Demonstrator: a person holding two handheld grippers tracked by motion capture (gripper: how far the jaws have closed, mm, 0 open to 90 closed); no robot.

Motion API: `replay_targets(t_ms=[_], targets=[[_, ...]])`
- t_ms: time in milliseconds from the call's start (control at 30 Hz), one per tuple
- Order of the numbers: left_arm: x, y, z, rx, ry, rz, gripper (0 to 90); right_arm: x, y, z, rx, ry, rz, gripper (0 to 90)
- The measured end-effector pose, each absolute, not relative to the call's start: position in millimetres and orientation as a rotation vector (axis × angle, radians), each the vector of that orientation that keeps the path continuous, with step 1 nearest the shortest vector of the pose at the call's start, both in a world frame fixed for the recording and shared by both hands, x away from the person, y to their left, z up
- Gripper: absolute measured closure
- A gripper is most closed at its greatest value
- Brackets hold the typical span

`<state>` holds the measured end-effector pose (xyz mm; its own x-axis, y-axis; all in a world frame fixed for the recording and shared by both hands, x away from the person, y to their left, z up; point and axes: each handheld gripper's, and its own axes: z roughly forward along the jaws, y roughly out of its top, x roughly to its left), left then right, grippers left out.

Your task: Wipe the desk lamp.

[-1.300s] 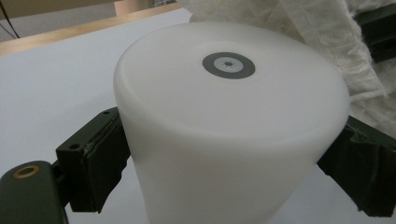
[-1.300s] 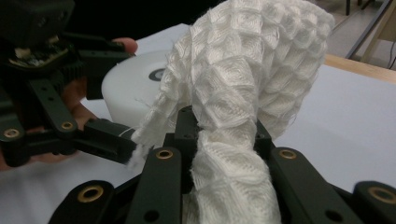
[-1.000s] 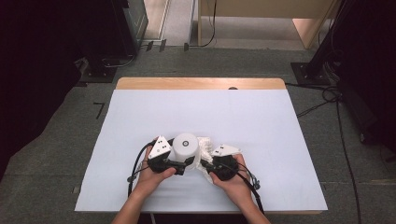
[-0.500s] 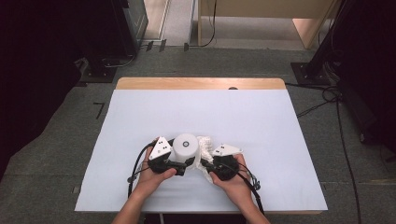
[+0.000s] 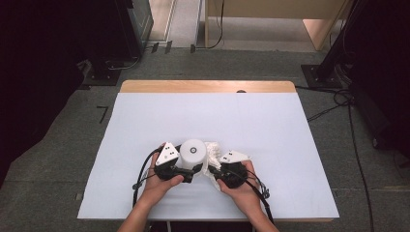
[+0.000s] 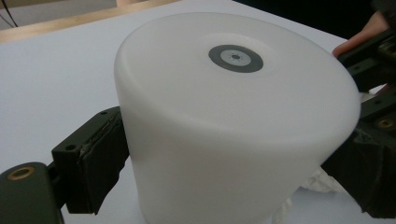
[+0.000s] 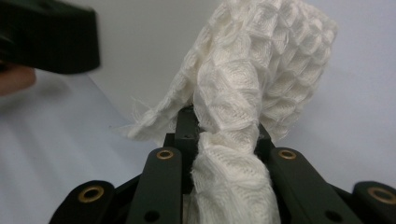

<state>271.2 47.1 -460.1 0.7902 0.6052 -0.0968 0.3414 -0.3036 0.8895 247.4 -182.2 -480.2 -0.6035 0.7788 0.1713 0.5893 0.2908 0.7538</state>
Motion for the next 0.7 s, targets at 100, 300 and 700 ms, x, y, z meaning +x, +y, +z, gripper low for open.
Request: replay_targets(t_ms=[100, 300, 700], targets=[[270, 47, -461, 1.933, 0.697, 0.339, 7.7, 251, -184, -481, 1.281, 2.335, 1.216, 74.0], [270, 46, -461, 1.938, 0.692, 0.338, 7.8, 246, -188, -464, 1.220, 2.249, 1.324, 73.9], [272, 44, -461, 1.936, 0.702, 0.326, 7.2, 250, -185, -481, 1.284, 2.324, 1.230, 73.4]])
